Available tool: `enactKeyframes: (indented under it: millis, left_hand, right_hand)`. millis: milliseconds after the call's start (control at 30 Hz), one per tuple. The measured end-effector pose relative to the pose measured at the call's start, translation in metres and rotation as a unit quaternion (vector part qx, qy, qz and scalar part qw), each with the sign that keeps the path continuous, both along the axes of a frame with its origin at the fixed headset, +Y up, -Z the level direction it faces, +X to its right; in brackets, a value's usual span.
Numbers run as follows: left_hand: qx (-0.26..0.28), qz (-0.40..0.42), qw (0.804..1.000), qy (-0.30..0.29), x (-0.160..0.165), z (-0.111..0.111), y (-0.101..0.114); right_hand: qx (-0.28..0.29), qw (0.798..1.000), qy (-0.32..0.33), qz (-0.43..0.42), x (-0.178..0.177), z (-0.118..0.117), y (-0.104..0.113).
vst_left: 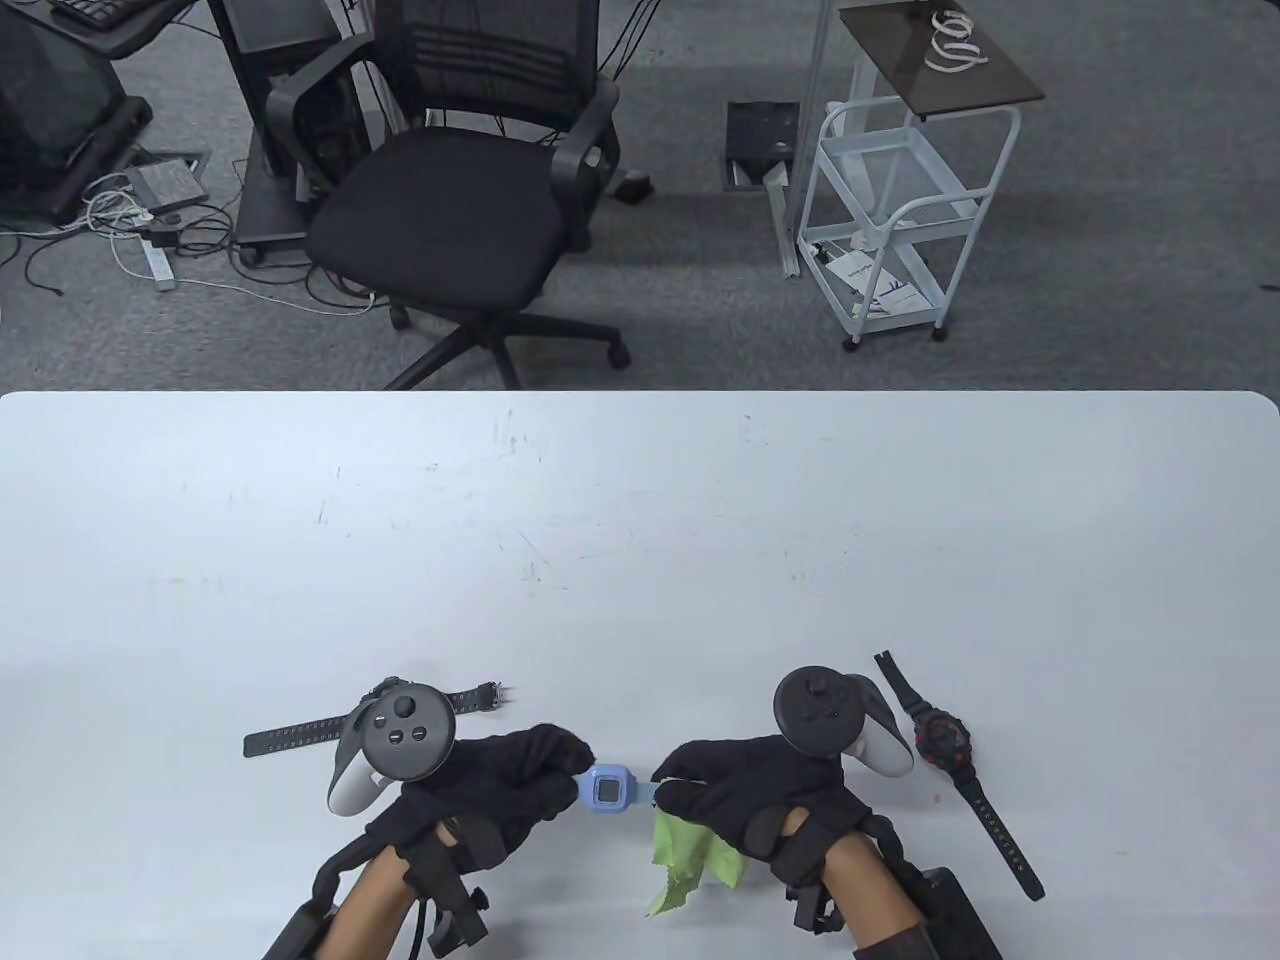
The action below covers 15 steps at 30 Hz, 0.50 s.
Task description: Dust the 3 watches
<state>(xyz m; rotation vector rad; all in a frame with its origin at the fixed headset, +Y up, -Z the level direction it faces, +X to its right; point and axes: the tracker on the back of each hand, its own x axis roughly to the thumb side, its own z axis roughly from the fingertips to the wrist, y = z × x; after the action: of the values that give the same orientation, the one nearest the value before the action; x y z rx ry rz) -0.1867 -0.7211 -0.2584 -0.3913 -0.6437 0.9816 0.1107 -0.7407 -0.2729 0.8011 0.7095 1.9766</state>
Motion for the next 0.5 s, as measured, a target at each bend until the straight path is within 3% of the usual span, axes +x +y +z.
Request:
enactKeyframes:
  millis: [500]
  left_hand:
    - [0.007, 0.002, 1.0, 0.011, -0.0042, -0.0012, 0.0006]
  right_hand:
    - [0.007, 1.0, -0.015, 0.0, 0.002, -0.0007, 0.0011]
